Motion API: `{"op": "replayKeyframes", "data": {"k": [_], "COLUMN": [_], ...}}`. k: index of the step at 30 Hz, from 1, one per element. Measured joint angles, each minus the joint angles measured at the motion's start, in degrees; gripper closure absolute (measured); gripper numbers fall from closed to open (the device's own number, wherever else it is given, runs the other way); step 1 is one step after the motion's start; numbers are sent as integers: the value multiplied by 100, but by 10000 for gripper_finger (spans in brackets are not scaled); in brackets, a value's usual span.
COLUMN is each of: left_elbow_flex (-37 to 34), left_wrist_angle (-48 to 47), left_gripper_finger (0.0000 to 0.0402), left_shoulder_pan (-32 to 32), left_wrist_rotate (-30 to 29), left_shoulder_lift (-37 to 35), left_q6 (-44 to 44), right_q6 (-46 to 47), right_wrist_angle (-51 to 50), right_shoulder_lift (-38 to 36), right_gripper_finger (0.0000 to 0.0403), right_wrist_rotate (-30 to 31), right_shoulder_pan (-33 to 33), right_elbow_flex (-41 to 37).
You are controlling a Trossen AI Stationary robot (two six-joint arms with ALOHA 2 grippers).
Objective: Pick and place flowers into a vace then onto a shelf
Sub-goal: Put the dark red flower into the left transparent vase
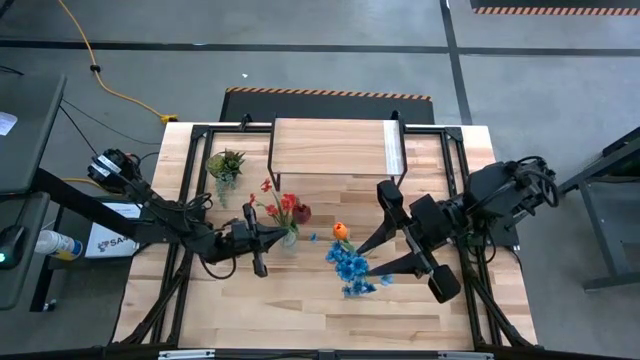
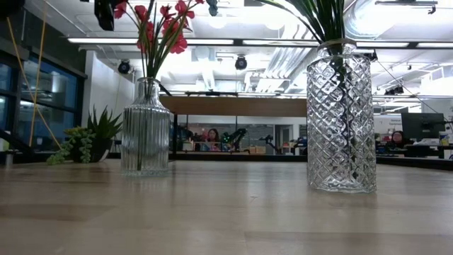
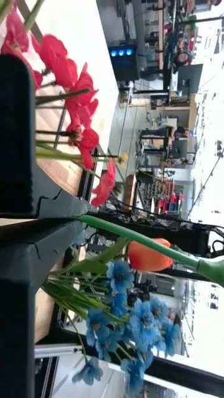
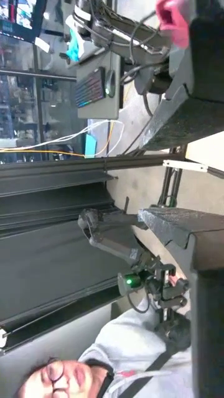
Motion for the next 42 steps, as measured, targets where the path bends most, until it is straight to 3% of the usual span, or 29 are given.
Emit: {"op": "replayKeyframes", "data": {"k": [42], "left_elbow_flex": [-2], "left_wrist_angle": [-1042], "left_gripper_finger": [372], "left_shoulder_pan": [136], "left_wrist_rotate": [-151], "left_shoulder_lift": [0], "left_q6": [-780], "right_q6": [-16], "right_wrist_angle": [-1], "right_shoulder_lift": [4], "right_gripper_finger": [251], "right_wrist_rotate": [-5], "right_shoulder_pan": [0], "right_elbow_flex": [0]}}
